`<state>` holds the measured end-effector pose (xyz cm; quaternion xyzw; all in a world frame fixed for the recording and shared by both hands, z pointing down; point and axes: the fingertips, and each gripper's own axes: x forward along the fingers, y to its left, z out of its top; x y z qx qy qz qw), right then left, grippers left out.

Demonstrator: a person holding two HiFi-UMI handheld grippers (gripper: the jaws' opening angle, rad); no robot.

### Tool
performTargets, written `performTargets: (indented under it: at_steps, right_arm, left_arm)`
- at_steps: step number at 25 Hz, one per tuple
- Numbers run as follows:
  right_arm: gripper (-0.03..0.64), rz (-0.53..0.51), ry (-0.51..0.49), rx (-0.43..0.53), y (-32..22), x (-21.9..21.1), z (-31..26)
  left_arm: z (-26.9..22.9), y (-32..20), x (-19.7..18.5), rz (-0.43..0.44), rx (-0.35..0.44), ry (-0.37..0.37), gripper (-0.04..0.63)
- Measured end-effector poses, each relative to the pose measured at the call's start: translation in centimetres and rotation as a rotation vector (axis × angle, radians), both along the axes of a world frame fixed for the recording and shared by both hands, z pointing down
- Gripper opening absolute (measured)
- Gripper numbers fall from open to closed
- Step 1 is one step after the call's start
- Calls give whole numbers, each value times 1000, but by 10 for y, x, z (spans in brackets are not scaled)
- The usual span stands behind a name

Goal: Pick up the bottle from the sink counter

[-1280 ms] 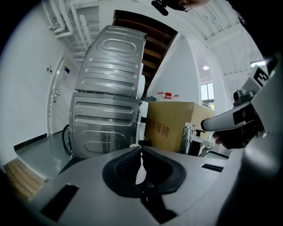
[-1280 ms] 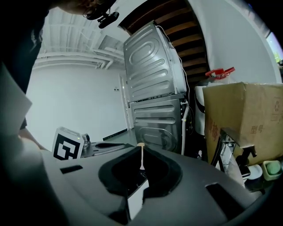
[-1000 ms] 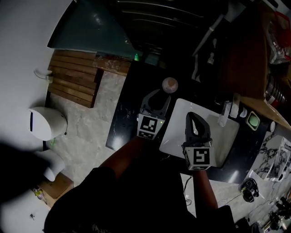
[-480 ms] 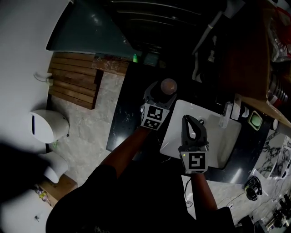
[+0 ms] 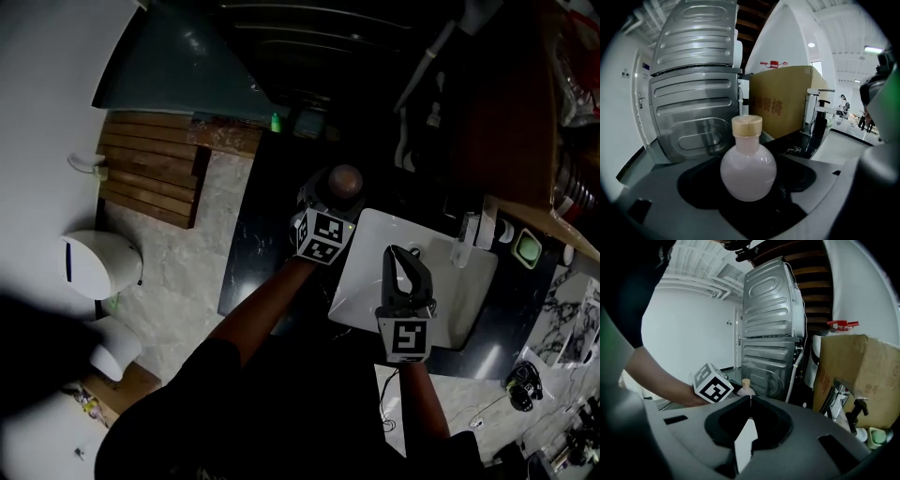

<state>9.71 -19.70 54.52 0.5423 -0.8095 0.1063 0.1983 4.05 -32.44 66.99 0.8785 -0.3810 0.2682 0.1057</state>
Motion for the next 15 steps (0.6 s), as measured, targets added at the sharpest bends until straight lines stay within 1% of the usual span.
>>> performTargets:
  at_steps: [3, 5, 8, 12, 15]
  right_arm:
    - [38, -9, 7, -14, 6, 0, 2]
    - [38, -20, 31, -19, 10, 0, 4]
    - [38, -27, 35, -25, 13, 1, 7]
    - [38, -2, 27, -30, 15, 8, 8]
    - [38, 3, 31, -28, 18, 11, 9]
  left_arm:
    - [6, -2, 0, -5, -27, -11, 364]
    - [7, -4, 0, -2, -32, -18, 365]
    - [8, -5, 0, 2, -33, -28, 367]
    - [12, -8, 3, 19, -33, -84, 370]
    - [14, -11, 7, 13, -34, -93, 371]
